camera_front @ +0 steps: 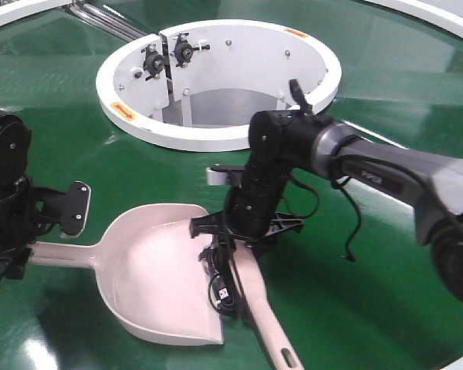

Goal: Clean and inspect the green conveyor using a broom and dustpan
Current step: 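Sweep the black cable into the dustpan with the right-held brush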

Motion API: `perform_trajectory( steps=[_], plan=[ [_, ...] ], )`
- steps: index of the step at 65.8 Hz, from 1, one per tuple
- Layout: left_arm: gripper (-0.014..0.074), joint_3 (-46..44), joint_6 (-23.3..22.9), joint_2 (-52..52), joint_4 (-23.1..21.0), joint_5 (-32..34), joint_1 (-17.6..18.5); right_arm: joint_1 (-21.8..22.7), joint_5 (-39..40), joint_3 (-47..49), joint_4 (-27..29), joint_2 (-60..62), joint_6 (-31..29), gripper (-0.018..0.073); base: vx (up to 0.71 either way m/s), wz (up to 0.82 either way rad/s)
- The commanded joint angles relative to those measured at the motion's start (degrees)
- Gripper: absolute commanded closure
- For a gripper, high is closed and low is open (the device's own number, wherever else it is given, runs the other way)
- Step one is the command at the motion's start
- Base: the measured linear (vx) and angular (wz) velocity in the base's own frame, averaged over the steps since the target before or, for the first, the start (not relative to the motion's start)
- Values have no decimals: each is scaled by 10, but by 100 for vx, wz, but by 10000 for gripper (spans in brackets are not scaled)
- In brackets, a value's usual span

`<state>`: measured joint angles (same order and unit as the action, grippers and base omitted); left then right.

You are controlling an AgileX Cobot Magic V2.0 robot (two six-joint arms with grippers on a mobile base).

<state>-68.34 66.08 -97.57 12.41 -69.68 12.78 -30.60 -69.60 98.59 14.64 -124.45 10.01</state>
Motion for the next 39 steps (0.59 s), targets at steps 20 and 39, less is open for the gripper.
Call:
perform_trajectory(
  steps=[20,39],
  plan=[
    [619,-15,6,20,-9,-16,7,-56,-38,152,66,-33,0,565,0,0],
    [619,-15,6,20,-9,-16,7,-65,-38,199,68,-36,12,565,0,0]
  ],
)
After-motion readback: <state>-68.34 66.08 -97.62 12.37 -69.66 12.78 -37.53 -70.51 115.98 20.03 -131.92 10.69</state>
